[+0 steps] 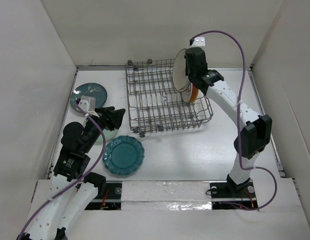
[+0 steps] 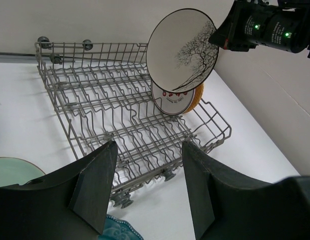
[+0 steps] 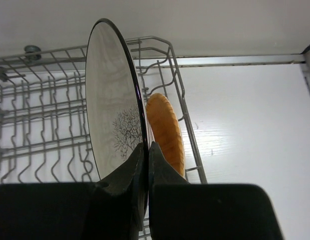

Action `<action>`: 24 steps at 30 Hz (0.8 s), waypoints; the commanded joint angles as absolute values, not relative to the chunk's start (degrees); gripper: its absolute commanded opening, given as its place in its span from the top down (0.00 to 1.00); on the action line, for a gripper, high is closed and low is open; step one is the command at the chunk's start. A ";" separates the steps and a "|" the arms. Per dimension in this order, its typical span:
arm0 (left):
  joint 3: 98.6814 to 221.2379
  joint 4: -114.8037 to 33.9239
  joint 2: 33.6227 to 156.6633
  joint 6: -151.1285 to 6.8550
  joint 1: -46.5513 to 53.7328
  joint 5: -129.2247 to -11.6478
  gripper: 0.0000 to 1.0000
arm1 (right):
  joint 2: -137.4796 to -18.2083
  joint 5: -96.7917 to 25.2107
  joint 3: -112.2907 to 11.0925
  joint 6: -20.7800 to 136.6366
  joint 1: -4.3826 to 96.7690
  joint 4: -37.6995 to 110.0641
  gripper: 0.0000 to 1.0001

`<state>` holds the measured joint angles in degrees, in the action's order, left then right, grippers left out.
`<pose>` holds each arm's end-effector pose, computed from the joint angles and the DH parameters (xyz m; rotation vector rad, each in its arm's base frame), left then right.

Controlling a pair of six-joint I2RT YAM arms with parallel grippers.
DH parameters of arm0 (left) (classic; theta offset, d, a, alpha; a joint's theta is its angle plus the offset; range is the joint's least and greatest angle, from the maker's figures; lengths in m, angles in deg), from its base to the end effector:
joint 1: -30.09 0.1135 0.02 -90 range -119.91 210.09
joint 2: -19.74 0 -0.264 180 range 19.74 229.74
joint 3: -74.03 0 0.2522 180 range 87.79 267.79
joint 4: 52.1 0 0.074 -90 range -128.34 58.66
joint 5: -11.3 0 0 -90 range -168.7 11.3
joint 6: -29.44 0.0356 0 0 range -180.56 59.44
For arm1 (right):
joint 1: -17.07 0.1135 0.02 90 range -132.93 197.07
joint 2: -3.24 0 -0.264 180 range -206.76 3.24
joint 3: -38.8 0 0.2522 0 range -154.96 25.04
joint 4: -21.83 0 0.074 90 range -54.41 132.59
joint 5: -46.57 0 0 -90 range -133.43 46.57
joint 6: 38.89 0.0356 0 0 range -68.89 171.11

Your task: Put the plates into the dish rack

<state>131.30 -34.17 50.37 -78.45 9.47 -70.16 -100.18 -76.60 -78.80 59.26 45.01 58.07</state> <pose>0.1163 -0.0494 0.3776 0.1604 1.4445 -0.6582 0.3819 0.1805 0.3931 0.0479 1.8923 -0.1382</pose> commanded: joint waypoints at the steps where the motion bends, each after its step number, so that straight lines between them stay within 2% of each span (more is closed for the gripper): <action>1: 130.68 -36.49 50.59 -78.31 9.17 -70.35 0.49 | -100.03 -85.70 -83.69 52.53 47.99 50.97 1.00; 6: 130.68 -36.32 50.67 -78.31 9.17 -70.44 0.49 | -104.16 -92.29 -83.60 46.82 49.32 49.57 1.00; 12: 130.77 -36.40 50.68 -78.31 9.17 -70.35 0.49 | -106.36 -94.58 -82.63 44.79 49.85 48.33 1.00; 24: 130.77 -36.40 50.68 -78.31 9.17 -70.35 0.49 | -109.53 -92.03 -76.13 51.02 52.22 49.38 1.00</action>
<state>131.30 -34.17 50.39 -78.45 9.47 -70.18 -109.69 -89.25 -76.41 49.35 50.80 55.03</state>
